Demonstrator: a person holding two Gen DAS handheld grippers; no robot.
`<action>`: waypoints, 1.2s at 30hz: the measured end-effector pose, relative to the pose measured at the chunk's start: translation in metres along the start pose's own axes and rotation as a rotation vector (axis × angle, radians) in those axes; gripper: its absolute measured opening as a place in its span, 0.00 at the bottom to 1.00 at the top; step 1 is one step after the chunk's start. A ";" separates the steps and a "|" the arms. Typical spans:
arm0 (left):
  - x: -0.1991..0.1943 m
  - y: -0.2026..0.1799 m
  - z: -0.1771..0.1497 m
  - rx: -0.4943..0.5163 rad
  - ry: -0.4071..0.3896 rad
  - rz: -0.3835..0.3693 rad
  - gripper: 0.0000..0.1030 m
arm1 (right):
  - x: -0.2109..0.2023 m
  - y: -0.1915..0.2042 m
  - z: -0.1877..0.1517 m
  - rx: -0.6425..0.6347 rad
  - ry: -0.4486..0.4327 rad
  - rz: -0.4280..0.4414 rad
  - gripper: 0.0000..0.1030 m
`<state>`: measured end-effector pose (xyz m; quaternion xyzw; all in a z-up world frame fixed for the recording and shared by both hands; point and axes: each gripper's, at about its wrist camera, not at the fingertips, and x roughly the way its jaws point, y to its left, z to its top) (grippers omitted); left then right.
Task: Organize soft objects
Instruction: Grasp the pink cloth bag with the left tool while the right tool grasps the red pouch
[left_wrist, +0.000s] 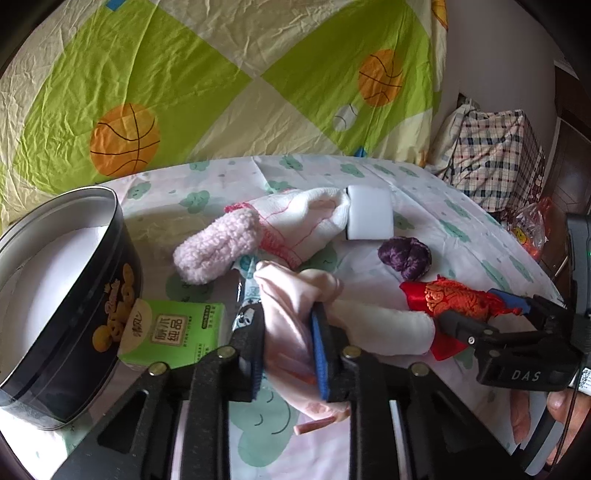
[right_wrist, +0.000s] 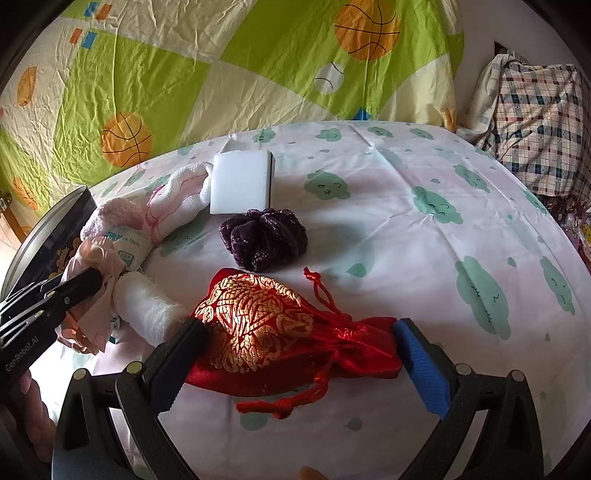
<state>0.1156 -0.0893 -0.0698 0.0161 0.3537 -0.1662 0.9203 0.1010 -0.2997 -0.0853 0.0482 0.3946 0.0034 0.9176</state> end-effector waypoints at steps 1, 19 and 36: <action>-0.001 0.001 0.000 -0.004 -0.006 -0.010 0.12 | 0.001 0.002 0.000 -0.010 0.005 -0.003 0.98; -0.025 0.008 -0.002 -0.036 -0.146 0.015 0.10 | -0.009 0.015 -0.007 -0.098 -0.072 0.017 0.35; -0.038 0.023 -0.007 -0.115 -0.224 -0.022 0.10 | -0.031 0.014 -0.011 -0.092 -0.215 0.003 0.33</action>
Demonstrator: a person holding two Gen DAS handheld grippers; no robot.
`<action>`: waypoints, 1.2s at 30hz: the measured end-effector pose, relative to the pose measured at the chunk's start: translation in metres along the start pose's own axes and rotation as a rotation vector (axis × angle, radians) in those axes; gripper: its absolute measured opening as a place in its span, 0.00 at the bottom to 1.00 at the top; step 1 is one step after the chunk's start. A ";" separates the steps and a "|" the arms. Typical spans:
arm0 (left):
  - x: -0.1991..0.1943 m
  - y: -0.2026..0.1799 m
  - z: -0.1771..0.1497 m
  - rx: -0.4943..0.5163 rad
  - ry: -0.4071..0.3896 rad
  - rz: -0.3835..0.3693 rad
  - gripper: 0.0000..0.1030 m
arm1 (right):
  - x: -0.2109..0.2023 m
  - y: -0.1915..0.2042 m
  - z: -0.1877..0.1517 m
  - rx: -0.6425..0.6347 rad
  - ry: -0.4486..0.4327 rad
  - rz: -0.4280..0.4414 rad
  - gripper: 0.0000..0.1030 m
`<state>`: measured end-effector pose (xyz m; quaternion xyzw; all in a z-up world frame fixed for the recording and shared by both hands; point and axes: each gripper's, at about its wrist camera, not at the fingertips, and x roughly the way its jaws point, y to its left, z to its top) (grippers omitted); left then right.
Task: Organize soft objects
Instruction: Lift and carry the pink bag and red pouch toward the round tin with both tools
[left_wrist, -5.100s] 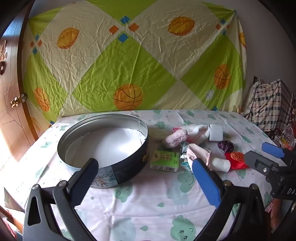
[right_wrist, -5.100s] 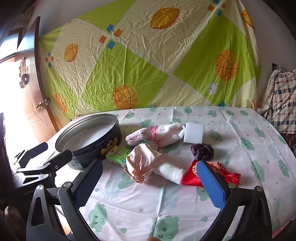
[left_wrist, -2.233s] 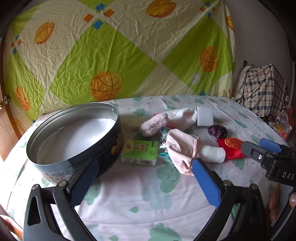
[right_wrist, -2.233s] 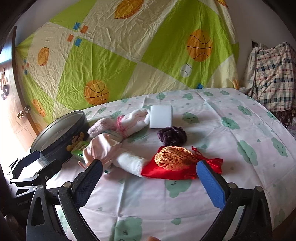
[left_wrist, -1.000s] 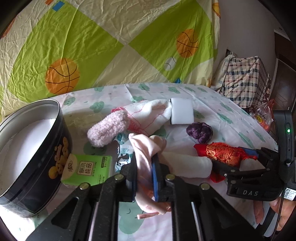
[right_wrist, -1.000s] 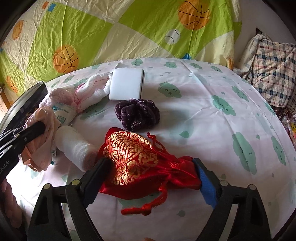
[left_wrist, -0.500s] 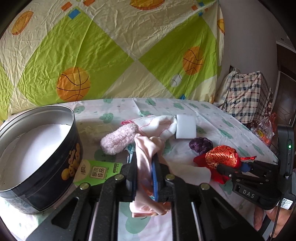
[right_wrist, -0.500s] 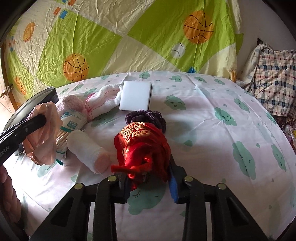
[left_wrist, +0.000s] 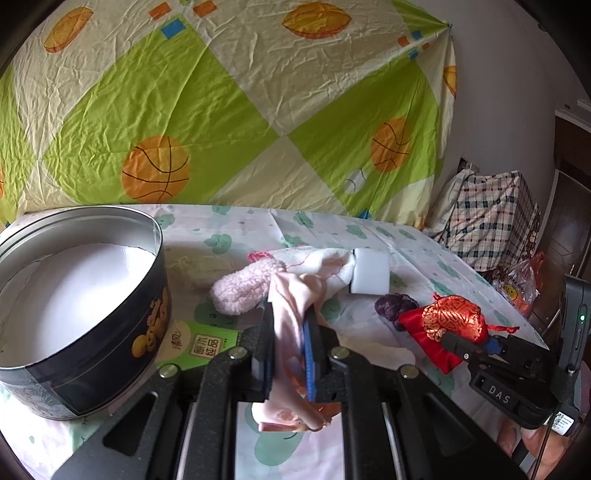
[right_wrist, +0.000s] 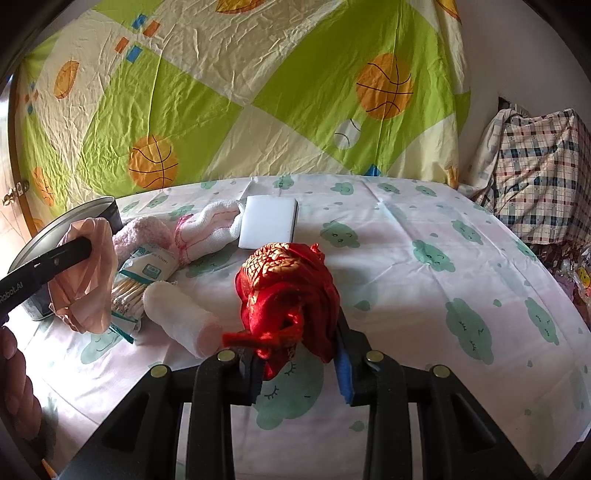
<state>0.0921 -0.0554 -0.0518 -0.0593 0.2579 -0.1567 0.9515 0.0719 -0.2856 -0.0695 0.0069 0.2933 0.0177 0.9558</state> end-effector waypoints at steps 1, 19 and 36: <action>0.000 -0.001 0.000 0.003 -0.002 -0.005 0.10 | 0.000 0.000 0.000 -0.002 0.002 -0.001 0.33; -0.024 0.001 -0.001 -0.016 -0.128 0.007 0.10 | -0.035 -0.003 -0.006 0.023 -0.213 -0.002 0.33; -0.042 0.004 -0.004 0.003 -0.208 0.053 0.10 | -0.050 -0.008 -0.003 0.097 -0.304 0.044 0.33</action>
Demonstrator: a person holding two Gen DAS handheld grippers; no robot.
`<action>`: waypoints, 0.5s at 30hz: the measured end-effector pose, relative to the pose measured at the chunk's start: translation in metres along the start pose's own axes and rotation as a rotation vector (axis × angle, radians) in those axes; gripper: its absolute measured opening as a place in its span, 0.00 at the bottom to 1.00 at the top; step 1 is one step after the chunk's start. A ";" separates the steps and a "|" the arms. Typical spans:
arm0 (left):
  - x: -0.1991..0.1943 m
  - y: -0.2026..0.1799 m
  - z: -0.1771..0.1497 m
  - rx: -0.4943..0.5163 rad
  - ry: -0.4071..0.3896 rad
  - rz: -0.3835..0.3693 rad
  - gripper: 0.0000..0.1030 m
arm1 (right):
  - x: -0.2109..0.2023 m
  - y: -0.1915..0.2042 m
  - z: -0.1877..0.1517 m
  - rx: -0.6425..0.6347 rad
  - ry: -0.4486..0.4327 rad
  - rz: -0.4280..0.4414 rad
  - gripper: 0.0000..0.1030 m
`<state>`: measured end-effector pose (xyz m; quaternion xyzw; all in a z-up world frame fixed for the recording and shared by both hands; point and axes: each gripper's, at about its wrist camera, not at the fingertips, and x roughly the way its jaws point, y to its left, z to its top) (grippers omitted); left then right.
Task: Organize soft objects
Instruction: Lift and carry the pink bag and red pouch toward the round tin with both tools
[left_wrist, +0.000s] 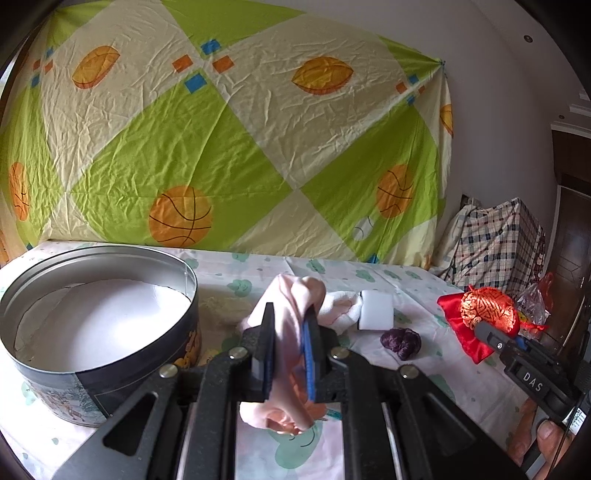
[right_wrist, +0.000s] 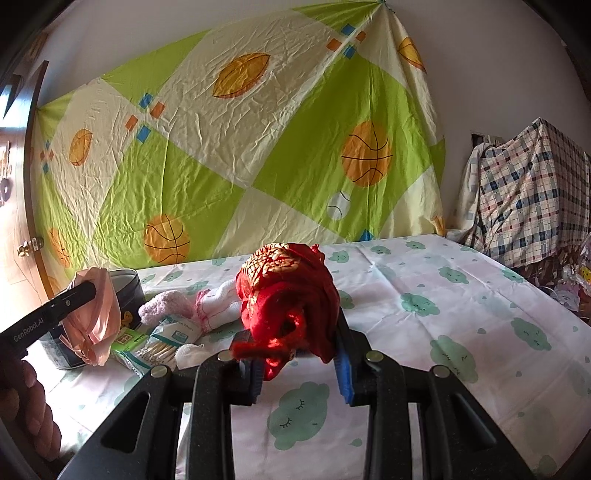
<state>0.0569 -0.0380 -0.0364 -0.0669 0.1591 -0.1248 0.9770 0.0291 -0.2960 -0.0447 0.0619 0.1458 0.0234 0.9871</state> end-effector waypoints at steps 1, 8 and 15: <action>-0.001 0.001 0.000 0.001 -0.003 0.007 0.10 | 0.000 0.001 0.001 0.003 0.000 0.009 0.33; -0.005 0.013 0.002 -0.003 -0.015 0.041 0.10 | -0.001 0.025 0.010 -0.017 -0.019 0.066 0.33; -0.006 0.022 0.002 0.000 -0.010 0.076 0.10 | 0.001 0.049 0.017 -0.049 -0.042 0.106 0.33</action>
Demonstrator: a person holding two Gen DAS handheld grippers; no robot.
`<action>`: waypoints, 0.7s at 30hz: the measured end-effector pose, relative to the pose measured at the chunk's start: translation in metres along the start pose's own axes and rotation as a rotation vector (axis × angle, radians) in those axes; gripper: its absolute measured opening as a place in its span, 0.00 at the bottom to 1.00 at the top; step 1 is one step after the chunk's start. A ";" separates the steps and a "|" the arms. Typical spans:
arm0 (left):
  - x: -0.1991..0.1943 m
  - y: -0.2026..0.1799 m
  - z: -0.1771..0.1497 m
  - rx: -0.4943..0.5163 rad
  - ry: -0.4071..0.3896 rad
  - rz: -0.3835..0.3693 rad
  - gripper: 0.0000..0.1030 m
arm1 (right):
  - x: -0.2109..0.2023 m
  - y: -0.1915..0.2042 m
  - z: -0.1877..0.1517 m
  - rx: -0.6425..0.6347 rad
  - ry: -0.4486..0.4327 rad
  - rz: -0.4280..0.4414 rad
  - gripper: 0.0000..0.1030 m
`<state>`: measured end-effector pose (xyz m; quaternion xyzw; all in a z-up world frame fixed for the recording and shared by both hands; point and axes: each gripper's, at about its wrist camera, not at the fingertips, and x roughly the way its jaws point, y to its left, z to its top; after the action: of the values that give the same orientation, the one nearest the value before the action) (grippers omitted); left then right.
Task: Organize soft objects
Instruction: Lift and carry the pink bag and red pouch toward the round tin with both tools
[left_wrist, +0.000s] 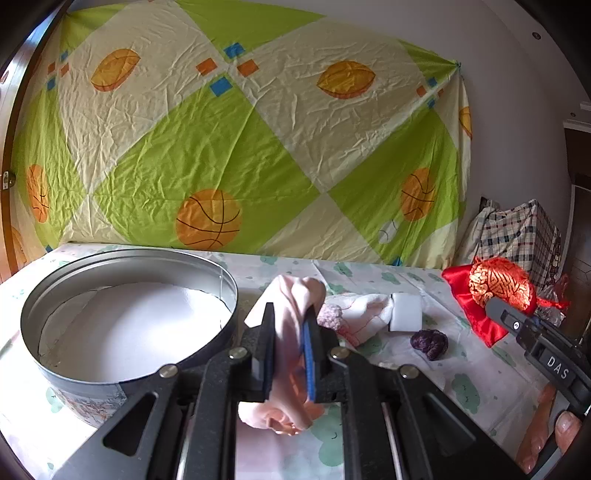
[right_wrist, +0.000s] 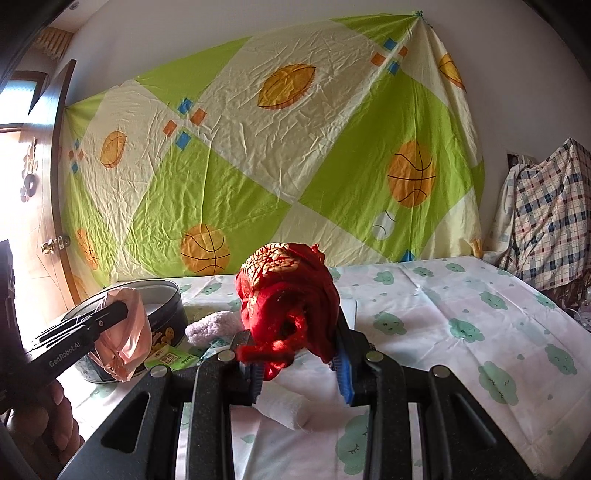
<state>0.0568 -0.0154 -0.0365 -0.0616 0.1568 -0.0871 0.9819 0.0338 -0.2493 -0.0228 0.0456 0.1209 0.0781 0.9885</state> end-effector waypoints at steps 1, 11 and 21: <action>0.000 0.000 0.000 0.002 0.002 0.008 0.10 | 0.001 0.002 0.001 -0.003 -0.001 0.005 0.33; 0.001 0.010 0.001 0.019 0.010 0.059 0.10 | 0.019 0.026 0.002 -0.026 -0.002 0.051 0.33; 0.001 0.025 0.003 0.013 0.015 0.094 0.10 | 0.032 0.049 0.002 -0.040 0.004 0.093 0.33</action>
<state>0.0624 0.0088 -0.0381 -0.0472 0.1663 -0.0425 0.9840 0.0580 -0.1957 -0.0225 0.0312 0.1190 0.1264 0.9843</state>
